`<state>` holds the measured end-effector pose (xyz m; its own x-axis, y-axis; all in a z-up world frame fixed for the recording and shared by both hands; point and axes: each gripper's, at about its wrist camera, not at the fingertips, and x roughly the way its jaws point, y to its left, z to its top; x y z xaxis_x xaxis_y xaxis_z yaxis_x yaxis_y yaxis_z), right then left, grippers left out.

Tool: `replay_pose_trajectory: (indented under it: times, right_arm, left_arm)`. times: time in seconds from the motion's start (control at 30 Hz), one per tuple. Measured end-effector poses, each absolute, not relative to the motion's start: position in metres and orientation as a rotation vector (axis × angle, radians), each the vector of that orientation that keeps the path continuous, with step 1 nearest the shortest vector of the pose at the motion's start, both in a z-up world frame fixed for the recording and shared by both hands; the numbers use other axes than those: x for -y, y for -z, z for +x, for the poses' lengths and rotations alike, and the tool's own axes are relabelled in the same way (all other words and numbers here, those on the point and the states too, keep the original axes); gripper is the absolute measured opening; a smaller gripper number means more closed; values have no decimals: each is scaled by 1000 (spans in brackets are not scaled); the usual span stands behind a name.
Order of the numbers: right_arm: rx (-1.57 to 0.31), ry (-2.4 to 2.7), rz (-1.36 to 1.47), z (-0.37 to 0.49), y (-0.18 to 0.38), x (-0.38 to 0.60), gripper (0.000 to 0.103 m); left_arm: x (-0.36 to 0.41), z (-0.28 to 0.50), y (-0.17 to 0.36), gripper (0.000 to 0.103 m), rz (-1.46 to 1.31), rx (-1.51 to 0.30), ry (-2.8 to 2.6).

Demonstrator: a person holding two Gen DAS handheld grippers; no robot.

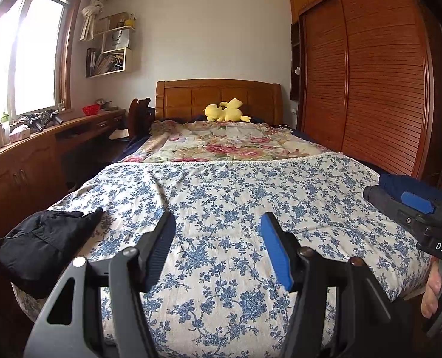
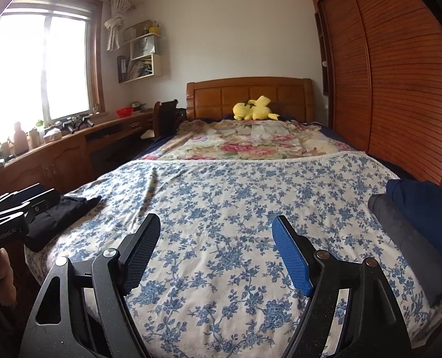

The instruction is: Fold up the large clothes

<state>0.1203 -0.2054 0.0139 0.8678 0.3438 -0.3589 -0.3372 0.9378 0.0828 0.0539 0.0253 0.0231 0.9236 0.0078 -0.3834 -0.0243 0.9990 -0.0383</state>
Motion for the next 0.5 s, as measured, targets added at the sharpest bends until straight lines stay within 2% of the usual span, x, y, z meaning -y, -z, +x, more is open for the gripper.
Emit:
replay_pose_trajectory:
  times: [0.5]
  right_arm:
    - [-382,-357,18,121,-12,208,79]
  left_arm:
    - [-24,54,-20,59,-41,-399,-17]
